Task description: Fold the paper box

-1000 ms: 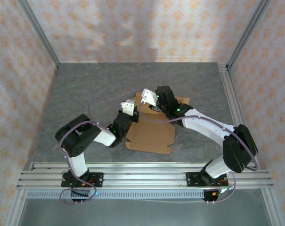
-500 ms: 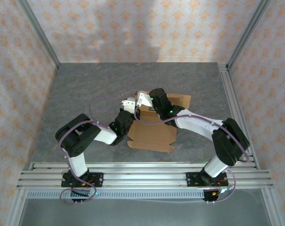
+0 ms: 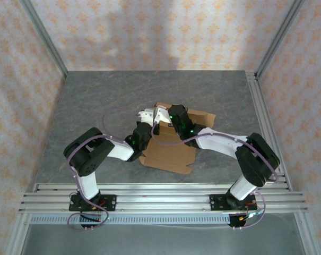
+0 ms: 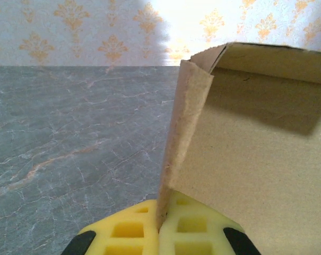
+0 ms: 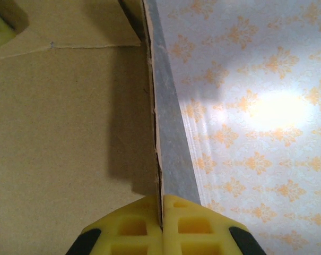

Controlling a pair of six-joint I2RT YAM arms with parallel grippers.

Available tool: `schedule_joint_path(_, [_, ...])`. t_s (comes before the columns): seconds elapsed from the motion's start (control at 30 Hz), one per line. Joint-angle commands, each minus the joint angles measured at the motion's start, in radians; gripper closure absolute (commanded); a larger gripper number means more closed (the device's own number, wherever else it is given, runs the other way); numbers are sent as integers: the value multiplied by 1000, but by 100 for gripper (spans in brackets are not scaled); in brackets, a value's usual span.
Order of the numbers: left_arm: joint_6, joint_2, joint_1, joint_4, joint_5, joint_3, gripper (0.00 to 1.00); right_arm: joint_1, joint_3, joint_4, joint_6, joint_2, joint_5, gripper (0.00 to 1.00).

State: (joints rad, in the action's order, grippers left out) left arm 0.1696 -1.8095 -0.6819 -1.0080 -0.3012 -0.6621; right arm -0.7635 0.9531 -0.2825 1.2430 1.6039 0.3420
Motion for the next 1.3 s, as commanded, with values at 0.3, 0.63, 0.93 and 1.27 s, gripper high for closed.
schedule_joint_path(0.3, [9,23,-4,-60,-72,72,100,8,97,393,-460,-182,-397,23])
schedule_joint_path(0.63, [3,-22,-8,-146,-62,97,100,125,145,473,-797,-273,-839,17])
schedule_joint_path(0.93, [-34,-76,-25,-233,-48,113,100,237,556,643,-1467,41,-899,20])
schedule_joint_path(1.27, [-56,-131,-25,-264,-32,108,100,254,915,1033,-1453,375,-924,33])
